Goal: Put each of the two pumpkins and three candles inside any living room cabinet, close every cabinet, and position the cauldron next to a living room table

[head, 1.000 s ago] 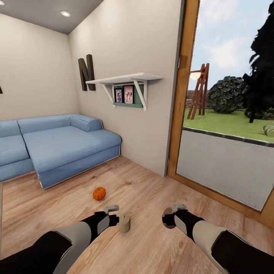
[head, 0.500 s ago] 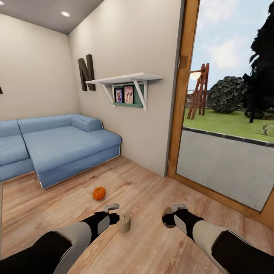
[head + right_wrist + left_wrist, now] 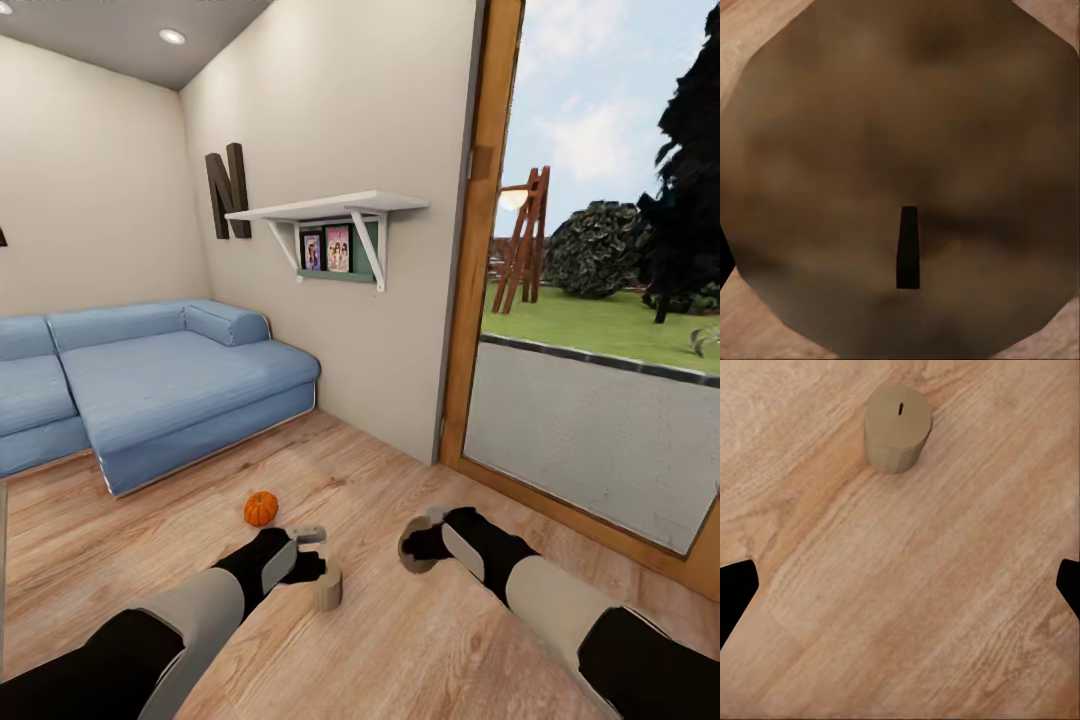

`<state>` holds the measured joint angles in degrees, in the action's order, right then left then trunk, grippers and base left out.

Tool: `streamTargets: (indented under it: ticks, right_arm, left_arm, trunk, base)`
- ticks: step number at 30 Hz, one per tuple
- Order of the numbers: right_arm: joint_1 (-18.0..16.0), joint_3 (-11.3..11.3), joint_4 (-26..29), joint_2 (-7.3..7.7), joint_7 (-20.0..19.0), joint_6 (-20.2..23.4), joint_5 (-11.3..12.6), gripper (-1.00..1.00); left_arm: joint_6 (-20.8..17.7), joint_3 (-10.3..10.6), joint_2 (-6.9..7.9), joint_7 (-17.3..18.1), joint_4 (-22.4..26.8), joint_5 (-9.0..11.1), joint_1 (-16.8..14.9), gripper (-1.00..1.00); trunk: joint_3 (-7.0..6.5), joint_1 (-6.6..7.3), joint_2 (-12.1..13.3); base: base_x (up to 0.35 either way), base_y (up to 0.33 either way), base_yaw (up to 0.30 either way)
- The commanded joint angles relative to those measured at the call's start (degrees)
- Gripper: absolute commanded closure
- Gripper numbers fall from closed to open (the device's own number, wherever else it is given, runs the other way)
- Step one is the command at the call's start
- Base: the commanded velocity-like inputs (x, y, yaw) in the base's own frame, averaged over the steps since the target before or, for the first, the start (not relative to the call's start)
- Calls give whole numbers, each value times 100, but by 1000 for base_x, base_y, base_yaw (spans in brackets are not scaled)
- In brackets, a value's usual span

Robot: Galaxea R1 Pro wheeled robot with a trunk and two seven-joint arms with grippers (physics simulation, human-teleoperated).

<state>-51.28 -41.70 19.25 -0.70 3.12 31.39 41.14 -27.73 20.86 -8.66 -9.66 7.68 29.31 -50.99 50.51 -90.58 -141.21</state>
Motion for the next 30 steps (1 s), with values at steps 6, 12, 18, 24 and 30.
streamTargets:
  ticks: [6, 12, 18, 24, 30]
  right_arm:
    - [-4, 522, 1791, 396, 201, 1678, 68, 100]
    - [-4, 1518, 2674, 402, 670, 2256, 43, 100]
    - [-1, 1530, 2760, 395, 688, 2262, 36, 100]
    - [7, 1504, 2768, 374, 736, 2266, 24, 100]
    - [27, 1500, 2764, 360, 1141, 2257, 29, 100]
  left_arm:
    - [-540, 40, -4, -45, 40, 57, 1, -100]
    - [-692, 55, -4, -27, 39, 12, 1, -100]
    - [-707, 57, -10, -28, 41, -137, 1, -100]
    - [-1099, 50, -29, -26, 47, -795, 1, -100]
    - [-1167, 29, -19, 34, 155, -876, 1, -100]
  trunk:
    - [7, 1, -2]
    - [7, 1, -2]
    - [7, 1, -2]
    - [7, 1, -2]
    - [7, 1, -2]
  base:
    - [0, 0, 0]
    - [0, 0, 0]
    - [4, 0, 0]
    - [251, 0, 0]
    - [113, 0, 0]
